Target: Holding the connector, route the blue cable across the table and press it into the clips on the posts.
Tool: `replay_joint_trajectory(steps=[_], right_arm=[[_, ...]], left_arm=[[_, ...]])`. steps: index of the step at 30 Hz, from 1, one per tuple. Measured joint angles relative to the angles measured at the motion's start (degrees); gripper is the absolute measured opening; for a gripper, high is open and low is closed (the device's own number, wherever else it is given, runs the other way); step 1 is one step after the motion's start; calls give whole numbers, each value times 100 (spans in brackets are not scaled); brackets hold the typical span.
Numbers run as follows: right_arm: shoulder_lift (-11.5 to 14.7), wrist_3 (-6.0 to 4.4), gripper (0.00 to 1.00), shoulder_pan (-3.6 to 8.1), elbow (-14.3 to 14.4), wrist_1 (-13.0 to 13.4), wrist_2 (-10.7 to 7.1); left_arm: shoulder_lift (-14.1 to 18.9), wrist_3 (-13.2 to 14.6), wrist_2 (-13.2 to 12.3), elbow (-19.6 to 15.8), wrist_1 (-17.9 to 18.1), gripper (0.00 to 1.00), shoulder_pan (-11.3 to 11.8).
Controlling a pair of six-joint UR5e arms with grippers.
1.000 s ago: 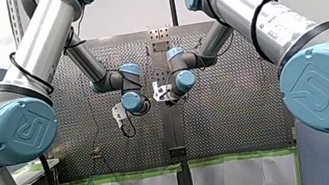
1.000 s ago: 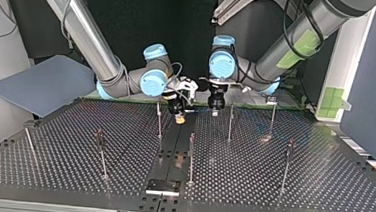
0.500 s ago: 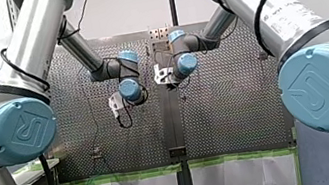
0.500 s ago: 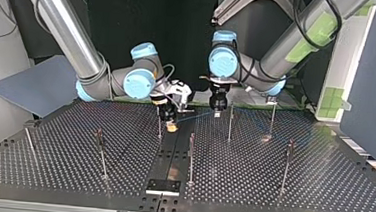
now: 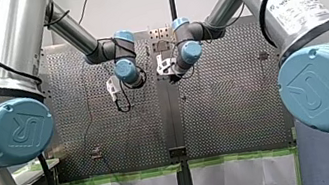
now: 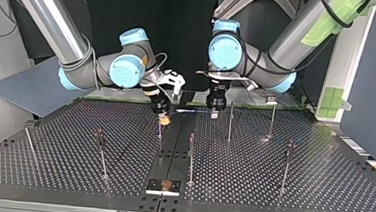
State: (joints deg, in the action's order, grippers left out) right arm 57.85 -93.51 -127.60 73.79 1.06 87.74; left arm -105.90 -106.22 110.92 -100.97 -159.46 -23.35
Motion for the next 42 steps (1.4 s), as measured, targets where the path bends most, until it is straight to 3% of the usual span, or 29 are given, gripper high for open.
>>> replay_joint_trajectory(steps=[5,18,23,32,38,42], right_arm=[[320,-101,0,16,101,-93,-46],[962,-105,0,44,113,-325,-158],[1211,-121,0,74,114,-374,-160],[1640,-180,0,209,113,-394,-214],[1898,-187,0,278,114,-388,-297],[1887,-181,0,298,115,-390,-314]], left_arm=[[312,-23,-22,0,-70,0,-52],[1025,-41,-129,3,-120,0,-132],[1222,-110,-306,37,-28,0,-117],[1047,-226,-690,104,67,0,-43],[740,-223,-699,155,185,0,14],[598,-233,-698,251,214,0,72]])
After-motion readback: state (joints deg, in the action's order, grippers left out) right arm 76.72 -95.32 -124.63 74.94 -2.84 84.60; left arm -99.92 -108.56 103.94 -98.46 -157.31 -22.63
